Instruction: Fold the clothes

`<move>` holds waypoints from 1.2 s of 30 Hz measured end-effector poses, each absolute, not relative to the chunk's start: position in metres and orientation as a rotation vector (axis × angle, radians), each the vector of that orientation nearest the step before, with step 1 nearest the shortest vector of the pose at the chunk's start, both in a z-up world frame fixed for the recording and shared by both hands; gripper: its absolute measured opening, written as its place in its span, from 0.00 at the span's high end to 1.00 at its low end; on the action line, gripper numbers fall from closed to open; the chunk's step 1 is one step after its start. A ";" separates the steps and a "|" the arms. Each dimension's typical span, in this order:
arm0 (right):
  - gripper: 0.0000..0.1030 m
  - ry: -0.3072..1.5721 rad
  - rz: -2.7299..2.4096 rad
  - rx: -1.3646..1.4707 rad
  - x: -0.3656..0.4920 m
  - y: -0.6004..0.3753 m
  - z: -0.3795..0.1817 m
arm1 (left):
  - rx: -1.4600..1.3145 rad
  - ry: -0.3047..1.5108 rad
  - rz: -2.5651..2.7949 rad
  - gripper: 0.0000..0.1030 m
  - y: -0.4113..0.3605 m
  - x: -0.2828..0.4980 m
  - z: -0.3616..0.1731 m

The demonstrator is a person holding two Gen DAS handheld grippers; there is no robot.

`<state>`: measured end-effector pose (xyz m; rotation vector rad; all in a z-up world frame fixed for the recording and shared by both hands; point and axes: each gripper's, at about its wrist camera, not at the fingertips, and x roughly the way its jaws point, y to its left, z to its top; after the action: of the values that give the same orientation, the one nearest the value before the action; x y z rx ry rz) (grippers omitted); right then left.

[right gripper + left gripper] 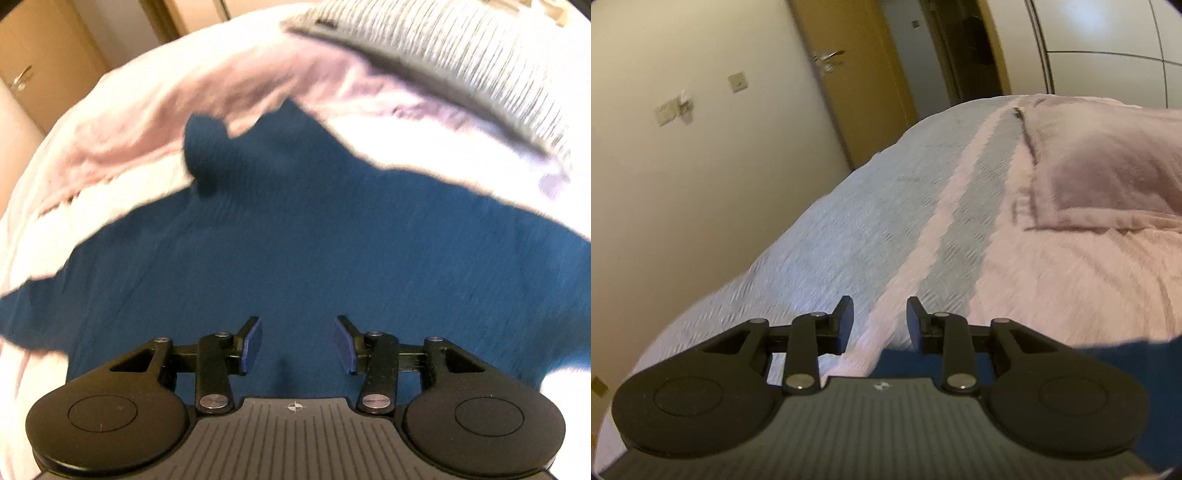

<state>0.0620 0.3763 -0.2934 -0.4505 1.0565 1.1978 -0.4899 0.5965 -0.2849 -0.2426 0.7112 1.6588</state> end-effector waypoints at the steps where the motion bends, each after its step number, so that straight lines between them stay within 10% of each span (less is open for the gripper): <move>1: 0.55 1.043 1.190 -0.441 0.068 0.380 -0.291 | -0.238 0.712 1.641 0.74 0.601 -0.477 -0.283; 14: 0.48 0.924 1.351 -0.324 0.187 0.451 -0.293 | -0.358 0.644 0.882 0.71 0.599 -0.198 -0.291; 23: 0.48 1.206 1.522 -0.057 0.216 0.525 -0.344 | -0.522 0.617 0.677 0.64 0.608 -0.083 -0.309; 24: 0.58 1.224 1.533 -0.050 0.214 0.529 -0.349 | -0.511 0.631 0.676 0.64 0.609 -0.075 -0.312; 25: 0.95 1.216 1.537 -0.069 0.211 0.532 -0.351 | -0.500 0.645 0.675 0.68 0.610 -0.067 -0.315; 28: 0.95 1.120 1.556 -0.122 0.207 0.527 -0.347 | -0.440 0.692 0.659 0.95 0.612 -0.047 -0.327; 36: 0.95 0.713 1.416 -0.200 0.193 0.495 -0.325 | -0.133 0.727 0.748 0.87 0.608 -0.004 -0.339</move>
<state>0.1933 0.4955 -0.3249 -0.1999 0.7125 1.4164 -0.0044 0.6078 -0.3393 -0.1329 0.7271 0.7477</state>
